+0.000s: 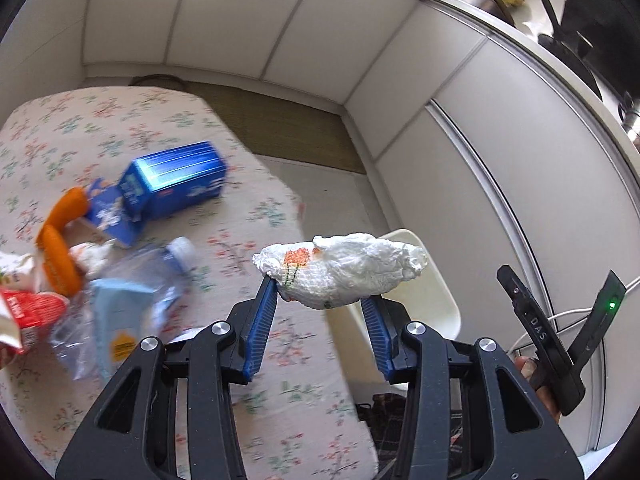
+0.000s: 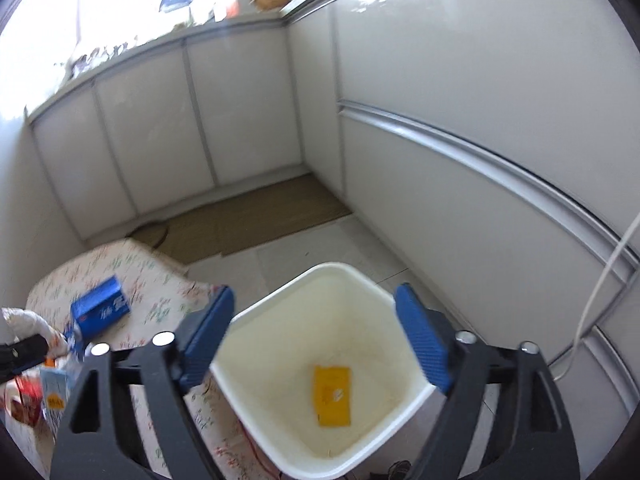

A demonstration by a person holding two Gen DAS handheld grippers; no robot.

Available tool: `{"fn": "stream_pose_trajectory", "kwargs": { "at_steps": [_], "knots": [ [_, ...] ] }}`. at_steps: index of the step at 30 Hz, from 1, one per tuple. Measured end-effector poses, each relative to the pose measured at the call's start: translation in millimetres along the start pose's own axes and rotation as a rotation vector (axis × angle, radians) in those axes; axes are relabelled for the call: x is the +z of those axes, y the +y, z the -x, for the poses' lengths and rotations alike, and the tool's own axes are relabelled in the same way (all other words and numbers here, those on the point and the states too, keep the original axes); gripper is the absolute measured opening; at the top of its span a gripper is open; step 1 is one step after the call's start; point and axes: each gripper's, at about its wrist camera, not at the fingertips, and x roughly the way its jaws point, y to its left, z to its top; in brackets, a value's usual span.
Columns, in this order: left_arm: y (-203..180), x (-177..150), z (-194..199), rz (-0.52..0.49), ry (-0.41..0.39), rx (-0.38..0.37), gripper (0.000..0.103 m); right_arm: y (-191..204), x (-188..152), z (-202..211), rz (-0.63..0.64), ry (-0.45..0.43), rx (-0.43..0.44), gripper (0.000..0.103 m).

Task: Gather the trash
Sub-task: 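Drop the yellow packet into the white bin with the right tool while left holds wrapper, then move the white wrapper over the bin and open the left tool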

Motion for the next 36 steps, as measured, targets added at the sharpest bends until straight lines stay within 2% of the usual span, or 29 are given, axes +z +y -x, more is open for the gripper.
{"fn": "stream_pose_trajectory", "kwargs": {
  "at_steps": [3,7,12,17,22,25,26,30,36],
  "knots": [
    [-27.4,5.2,-15.1,-0.034,0.003,-0.035,0.041,-24.0,3.9,1.1,-0.079,-0.018,-0.038,0.092],
    [-62.8,10.1,-39.0,-0.080,0.022,-0.061,0.041,-49.5,6.4,-1.1,-0.130,-0.017,-0.079,0.092],
    [-96.6,12.4,-70.4,-0.116,0.055,-0.089,0.042,-68.3,11.5,0.3,-0.131,-0.079,-0.207,0.095],
    [-127.1,13.3,-101.6,-0.142,0.089,-0.116,0.044,-81.2,10.4,-7.6,-0.168,-0.036,-0.249,0.096],
    [-149.2,13.3,-118.9,-0.168,0.107,-0.114,0.051,-93.8,12.5,-12.2,-0.227,-0.025,-0.286,0.096],
    [-152.2,11.3,-112.9,-0.192,0.080,-0.079,0.061,-93.5,12.1,-12.7,-0.226,-0.022,-0.287,0.096],
    [-152.4,10.8,-111.2,-0.198,0.071,-0.065,0.067,-92.2,11.8,-11.5,-0.221,-0.023,-0.286,0.096],
    [-148.3,8.0,-99.7,-0.230,0.010,0.026,0.081,-83.3,13.2,-10.1,-0.203,-0.039,-0.270,0.096],
    [-136.0,4.1,-79.9,-0.264,-0.095,0.181,0.093,-66.2,10.2,-6.0,-0.183,-0.042,-0.221,0.096]
  ]
}}
